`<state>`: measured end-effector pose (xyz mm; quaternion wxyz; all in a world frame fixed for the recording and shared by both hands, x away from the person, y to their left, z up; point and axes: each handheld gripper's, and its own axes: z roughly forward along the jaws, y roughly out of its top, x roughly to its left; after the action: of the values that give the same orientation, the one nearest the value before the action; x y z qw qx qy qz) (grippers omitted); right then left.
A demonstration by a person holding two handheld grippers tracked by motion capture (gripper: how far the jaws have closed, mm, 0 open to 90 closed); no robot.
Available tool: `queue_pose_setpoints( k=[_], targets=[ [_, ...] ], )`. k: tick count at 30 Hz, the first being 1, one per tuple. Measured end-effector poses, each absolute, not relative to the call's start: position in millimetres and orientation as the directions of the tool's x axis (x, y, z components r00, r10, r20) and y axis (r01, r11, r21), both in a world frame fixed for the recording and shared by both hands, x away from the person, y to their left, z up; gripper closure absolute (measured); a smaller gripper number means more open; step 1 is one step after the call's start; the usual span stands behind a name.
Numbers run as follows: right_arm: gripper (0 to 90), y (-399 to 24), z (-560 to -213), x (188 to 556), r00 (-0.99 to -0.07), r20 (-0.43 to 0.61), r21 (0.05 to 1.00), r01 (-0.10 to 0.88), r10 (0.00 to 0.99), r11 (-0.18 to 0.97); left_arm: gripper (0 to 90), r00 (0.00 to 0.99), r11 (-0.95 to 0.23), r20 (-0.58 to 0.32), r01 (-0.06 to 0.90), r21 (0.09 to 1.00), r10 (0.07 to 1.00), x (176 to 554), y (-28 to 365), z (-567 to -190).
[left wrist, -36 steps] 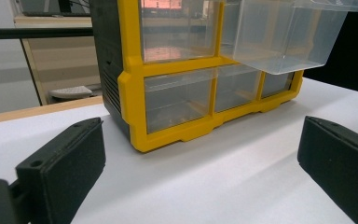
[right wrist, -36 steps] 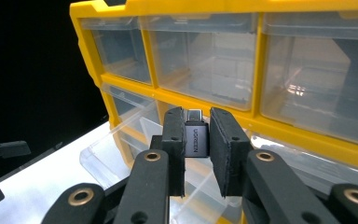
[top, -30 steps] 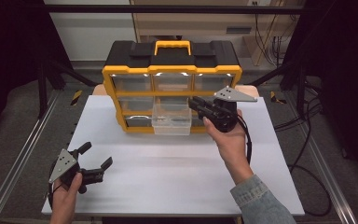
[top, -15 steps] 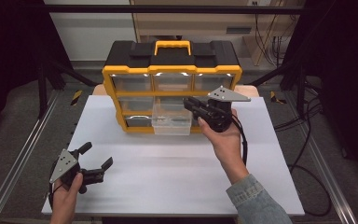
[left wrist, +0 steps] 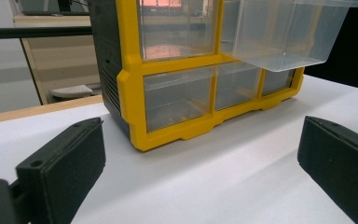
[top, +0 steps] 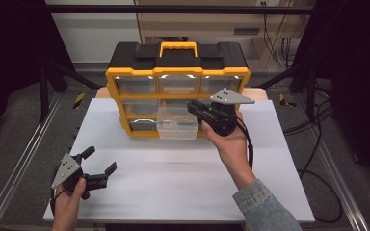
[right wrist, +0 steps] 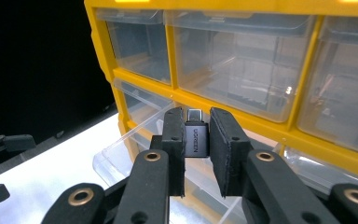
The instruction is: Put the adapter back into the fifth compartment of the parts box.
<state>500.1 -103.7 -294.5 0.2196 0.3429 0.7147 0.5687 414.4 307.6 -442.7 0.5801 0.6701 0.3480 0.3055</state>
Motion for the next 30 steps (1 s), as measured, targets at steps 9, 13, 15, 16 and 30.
queue_pose_setpoints(
  k=[9,13,15,16,30],
  targets=[
    [76.2,-94,-298,505,-0.682,0.069,0.949,0.269,0.728,0.163,0.7,0.569,-0.085,0.006,0.111,0.99,0.822,415,308,-443],
    [76.2,-92,-300,506,-0.682,0.066,0.945,0.277,0.728,0.174,0.7,0.57,-0.085,0.008,0.109,0.99,0.821,414,307,-442],
    [76.2,-91,-300,506,-0.68,0.061,0.943,0.278,0.73,0.18,0.6,0.571,-0.086,0.009,0.108,0.99,0.821,414,307,-442],
    [76.2,-91,-300,506,-0.681,0.058,0.942,0.279,0.73,0.185,0.6,0.572,-0.087,0.011,0.107,0.99,0.82,414,307,-442],
    [76.2,-86,-298,506,-0.669,-0.019,0.933,0.255,0.743,0.253,0.6,0.572,-0.091,0.011,0.11,0.99,0.82,415,307,-443]
  ],
)
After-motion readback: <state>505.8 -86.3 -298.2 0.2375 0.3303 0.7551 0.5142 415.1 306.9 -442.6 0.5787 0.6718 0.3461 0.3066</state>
